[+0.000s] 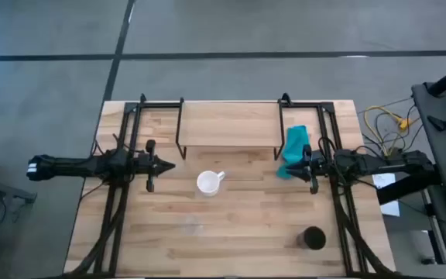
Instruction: Stack small to large cups/mugs on shelf
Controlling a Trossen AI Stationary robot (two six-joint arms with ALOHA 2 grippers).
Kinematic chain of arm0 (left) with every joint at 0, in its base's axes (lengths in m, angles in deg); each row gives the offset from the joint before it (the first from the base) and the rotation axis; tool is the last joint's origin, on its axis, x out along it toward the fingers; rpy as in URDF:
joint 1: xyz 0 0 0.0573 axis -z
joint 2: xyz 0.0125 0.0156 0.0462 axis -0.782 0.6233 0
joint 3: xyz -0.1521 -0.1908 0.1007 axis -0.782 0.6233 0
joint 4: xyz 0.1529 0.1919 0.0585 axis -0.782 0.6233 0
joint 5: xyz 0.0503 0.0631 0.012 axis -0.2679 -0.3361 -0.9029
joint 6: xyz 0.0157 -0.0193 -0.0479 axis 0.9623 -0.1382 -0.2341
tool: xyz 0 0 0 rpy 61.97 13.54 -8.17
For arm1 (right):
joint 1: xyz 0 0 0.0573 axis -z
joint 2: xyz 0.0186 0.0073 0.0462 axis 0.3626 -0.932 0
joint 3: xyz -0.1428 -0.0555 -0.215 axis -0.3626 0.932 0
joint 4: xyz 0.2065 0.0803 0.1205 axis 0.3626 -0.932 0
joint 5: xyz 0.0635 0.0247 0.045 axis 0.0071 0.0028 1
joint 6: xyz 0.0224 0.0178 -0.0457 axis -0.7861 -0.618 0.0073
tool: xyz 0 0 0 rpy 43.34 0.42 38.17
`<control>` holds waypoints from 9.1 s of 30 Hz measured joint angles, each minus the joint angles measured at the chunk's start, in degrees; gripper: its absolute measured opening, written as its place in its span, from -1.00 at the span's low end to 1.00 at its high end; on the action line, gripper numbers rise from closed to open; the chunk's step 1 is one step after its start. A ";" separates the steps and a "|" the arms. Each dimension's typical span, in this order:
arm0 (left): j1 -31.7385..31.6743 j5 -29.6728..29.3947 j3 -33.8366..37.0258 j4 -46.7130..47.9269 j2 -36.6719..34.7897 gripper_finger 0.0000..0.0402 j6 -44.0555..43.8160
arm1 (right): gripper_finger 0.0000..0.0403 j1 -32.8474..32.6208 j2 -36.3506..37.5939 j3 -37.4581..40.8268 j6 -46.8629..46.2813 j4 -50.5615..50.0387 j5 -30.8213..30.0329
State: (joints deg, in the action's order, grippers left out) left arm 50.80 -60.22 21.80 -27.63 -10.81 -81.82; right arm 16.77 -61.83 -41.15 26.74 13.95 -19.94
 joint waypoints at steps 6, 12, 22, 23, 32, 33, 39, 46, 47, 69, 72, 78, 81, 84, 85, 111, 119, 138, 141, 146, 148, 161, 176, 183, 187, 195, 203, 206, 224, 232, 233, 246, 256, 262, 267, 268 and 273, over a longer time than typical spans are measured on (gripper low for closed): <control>0.02 -0.01 0.00 0.00 0.00 -1.00 0.00 | -0.65 0.02 0.02 0.00 0.00 0.02 0.02; 0.02 -0.02 0.00 -0.02 0.00 -1.00 0.00 | -0.63 -0.01 0.01 -0.02 0.00 0.01 -0.01; 0.00 -0.02 0.00 0.00 -0.01 -1.00 0.00 | -0.65 -0.01 0.01 -0.01 0.00 0.01 0.00; 0.01 -0.01 0.00 0.00 0.00 -1.00 0.00 | -0.65 -0.01 0.02 -0.02 0.00 0.00 0.02; 0.02 -0.01 0.00 0.00 -0.01 -1.00 0.00 | -0.61 0.00 0.01 -0.02 0.00 0.01 0.02; 0.00 -0.01 0.00 0.00 0.00 -1.00 0.00 | -0.61 0.01 0.00 -0.01 0.00 0.01 0.01; 0.02 0.00 0.00 0.00 -0.02 -1.00 0.00 | -0.63 0.01 -0.01 0.00 0.00 0.00 0.01; 0.00 -0.02 0.00 0.00 0.00 -1.00 0.00 | -0.64 0.00 0.01 0.00 0.00 0.01 0.01; 0.00 -0.02 0.00 0.00 0.00 -1.00 0.00 | -0.64 0.01 0.02 -0.01 0.00 0.01 0.02; 0.01 -0.01 0.00 0.00 0.00 -1.00 0.00 | -0.62 0.02 0.00 -0.02 0.17 1.41 -0.01; 0.02 0.00 0.00 0.00 -0.02 -1.00 0.00 | -0.64 0.02 -0.01 -0.02 0.38 1.58 -0.01; 0.00 -0.02 0.00 0.00 0.00 -1.00 0.02 | -0.66 0.02 -0.01 -0.02 -0.18 1.53 -2.74; 0.00 -0.02 0.00 0.00 0.00 -1.00 0.00 | -0.65 0.02 -0.01 -0.02 -3.17 1.49 -7.24; 0.00 -0.01 0.00 0.00 -0.01 -1.00 0.00 | -0.63 0.02 -0.01 -0.02 -4.41 1.48 -7.96; 0.01 -0.01 0.00 0.00 -0.01 -1.00 0.00 | -0.63 0.02 -0.01 -0.02 -3.66 1.49 -7.98; 0.00 -1.85 -5.08 -7.47 0.05 -1.00 -7.24 | -0.66 -0.27 -15.98 -29.55 -13.80 -13.59 -1.01; 0.00 -2.05 -17.88 0.72 4.64 -1.00 -4.44 | -0.66 -0.27 -36.58 -53.91 -5.55 -34.71 2.03; 0.00 -1.81 -44.26 9.11 26.73 -1.00 -4.55 | -0.66 -0.57 -63.74 -97.90 -11.12 -82.40 6.56; 0.00 -1.76 -44.76 9.06 28.07 -1.00 -4.62 | -0.66 -1.66 -65.10 -98.90 -16.58 -87.28 9.62; -0.02 -1.76 -44.44 9.34 30.57 -1.00 -10.96 | -0.60 -4.33 -66.07 -97.85 -23.16 -88.86 15.33; -0.02 -1.82 -44.50 9.41 31.69 -1.00 -14.51 | -0.55 -5.81 -66.91 -97.61 -24.48 -88.85 16.20; -0.02 -1.97 -46.80 9.01 31.86 -1.00 -11.07 | -0.30 -18.31 -72.55 -93.25 -33.28 -88.78 19.12; -0.02 -2.02 -48.13 9.01 28.62 -1.00 -4.47 | -0.30 -29.84 -79.45 -86.00 -39.00 -88.54 19.58; 0.02 -2.01 -48.19 8.88 29.16 -1.00 -4.59 | -0.30 -32.87 -83.35 -85.90 -38.68 -88.24 19.56; 0.02 -1.97 -48.17 7.37 30.22 -1.00 -4.63 | -0.30 -34.59 -85.54 -85.90 -37.37 -88.26 19.56; 0.02 -0.55 -48.52 2.59 30.64 -1.00 -4.67 | -0.30 -37.08 -89.15 -85.90 -35.72 -88.03 19.20; 0.02 -0.39 -48.52 2.51 30.18 -1.00 -4.72 | -0.30 -37.23 -91.71 -85.85 -37.29 -87.90 14.77; 0.02 -0.25 -48.52 2.53 30.23 -1.00 -4.72 | -0.30 -37.25 -92.41 -85.78 -37.12 -87.83 14.53; 0.02 -0.04 -48.52 2.47 30.23 -1.00 -8.61 | -0.30 -37.12 -93.33 -80.93 -37.33 -86.17 14.31; 0.02 0.20 -48.52 2.49 30.18 -1.00 -8.57 | -0.31 -37.12 -93.25 -79.37 -37.51 -84.61 14.31; 0.02 0.20 -48.52 2.49 30.18 -1.00 -8.55 | -0.32 -37.12 -93.25 -79.03 -37.52 -83.81 14.31; 0.02 0.15 -48.52 2.49 29.53 -1.00 -8.50 | -0.54 -37.12 -93.18 -76.13 -37.46 -80.96 14.31; 0.02 0.13 -48.52 2.49 29.55 -1.00 -8.50 | -0.83 -36.59 -92.62 -76.22 -37.01 -81.05 14.85; 0.02 0.11 -48.52 2.49 29.49 -1.00 -8.50 | -0.95 -34.17 -91.35 -78.19 -35.69 -82.79 14.94; 0.02 0.09 -48.52 2.49 29.49 -1.00 -8.50 | -0.95 -30.39 -90.12 -81.64 -33.06 -87.97 14.79; 0.04 0.09 -48.52 2.49 29.49 -1.00 -8.50 | -0.95 -29.45 -90.00 -82.66 -32.51 -88.95 14.49; 0.04 -0.26 -48.52 1.41 29.59 -1.00 -8.59 | -0.95 -23.11 -87.84 -87.39 -29.86 -88.86 10.95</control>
State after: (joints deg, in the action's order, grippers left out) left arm 50.84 -60.49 -26.72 -26.21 18.78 -90.41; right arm -6.33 -149.68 -128.54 -3.12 -74.92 -8.99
